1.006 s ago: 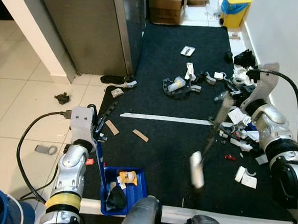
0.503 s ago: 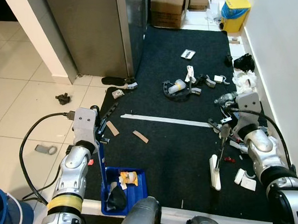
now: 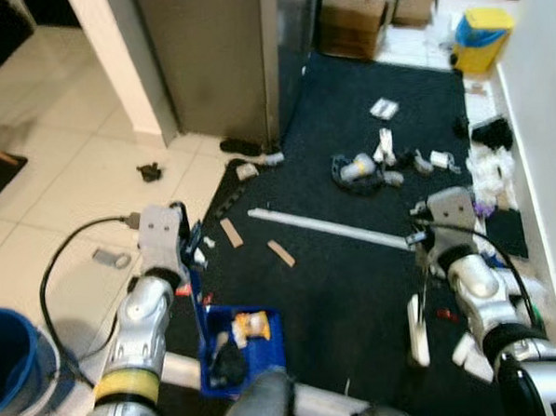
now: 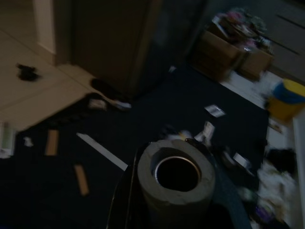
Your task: Sweep floor
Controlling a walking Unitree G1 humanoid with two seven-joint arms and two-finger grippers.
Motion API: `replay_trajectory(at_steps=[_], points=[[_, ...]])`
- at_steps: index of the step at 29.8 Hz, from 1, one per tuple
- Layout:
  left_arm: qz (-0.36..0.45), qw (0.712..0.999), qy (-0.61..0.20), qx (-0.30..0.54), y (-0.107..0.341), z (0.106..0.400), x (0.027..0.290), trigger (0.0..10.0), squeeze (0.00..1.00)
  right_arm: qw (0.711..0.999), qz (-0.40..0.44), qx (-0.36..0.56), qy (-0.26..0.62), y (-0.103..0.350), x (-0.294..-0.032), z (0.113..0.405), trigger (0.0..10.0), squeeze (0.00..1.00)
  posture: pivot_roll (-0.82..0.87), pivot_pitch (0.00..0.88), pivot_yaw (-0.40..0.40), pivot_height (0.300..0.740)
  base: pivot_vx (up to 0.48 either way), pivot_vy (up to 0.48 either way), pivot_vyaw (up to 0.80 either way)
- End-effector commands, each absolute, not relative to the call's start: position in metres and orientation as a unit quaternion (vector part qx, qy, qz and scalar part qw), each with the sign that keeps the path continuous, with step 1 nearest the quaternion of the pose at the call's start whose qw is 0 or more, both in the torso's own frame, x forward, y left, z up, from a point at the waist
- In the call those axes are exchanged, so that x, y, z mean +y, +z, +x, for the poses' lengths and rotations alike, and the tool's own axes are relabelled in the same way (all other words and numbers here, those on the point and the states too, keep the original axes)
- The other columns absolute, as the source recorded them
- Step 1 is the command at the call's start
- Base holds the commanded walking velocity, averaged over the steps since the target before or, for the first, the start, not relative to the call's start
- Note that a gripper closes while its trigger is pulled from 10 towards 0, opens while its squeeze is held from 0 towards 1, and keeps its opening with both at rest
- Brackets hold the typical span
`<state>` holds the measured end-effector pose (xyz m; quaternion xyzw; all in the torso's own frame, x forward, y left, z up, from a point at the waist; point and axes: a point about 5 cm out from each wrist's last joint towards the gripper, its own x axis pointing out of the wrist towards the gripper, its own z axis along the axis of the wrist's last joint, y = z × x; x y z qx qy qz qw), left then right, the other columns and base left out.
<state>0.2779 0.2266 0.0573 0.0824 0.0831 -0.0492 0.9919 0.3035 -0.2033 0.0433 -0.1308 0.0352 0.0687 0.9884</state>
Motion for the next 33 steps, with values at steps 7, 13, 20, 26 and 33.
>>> replay_trajectory(at_steps=[7, 13, 20, 26, 33], points=[[0.091, 0.992, -0.051, 0.073, 0.0631, 0.2806, 0.2249, 10.0, 0.00, 0.989, -0.135, 0.033, 0.059, 0.0439, -0.2062, 0.3036, 10.0, 0.00, 0.21, 0.000, -0.044, 0.740, 0.000, 0.000, 0.80], [0.089, 0.993, -0.040, 0.071, 0.0648, 0.2820, 0.2260, 10.0, 0.00, 0.989, -0.131, 0.029, 0.060, 0.0452, -0.2033, 0.3053, 10.0, 0.00, 0.21, 0.000, -0.045, 0.740, 0.000, 0.000, 0.80], [0.089, 0.993, -0.032, 0.072, 0.0658, 0.2829, 0.2284, 10.0, 0.00, 0.990, -0.128, 0.025, 0.061, 0.0475, -0.2023, 0.3076, 10.0, 0.00, 0.21, 0.000, -0.046, 0.740, 0.000, 0.000, 0.80], [0.086, 0.993, -0.028, 0.078, 0.0646, 0.2824, 0.2290, 10.0, 0.00, 0.990, -0.123, 0.023, 0.061, 0.0491, -0.2022, 0.3091, 10.0, 0.00, 0.21, 0.000, -0.048, 0.740, 0.000, 0.000, 0.80], [0.075, 0.993, -0.013, 0.091, 0.0620, 0.2820, 0.2303, 10.0, 0.00, 0.991, -0.118, 0.023, 0.063, 0.0492, -0.2017, 0.3094, 10.0, 0.00, 0.21, 0.000, -0.053, 0.740, 0.000, 0.000, 0.80]])
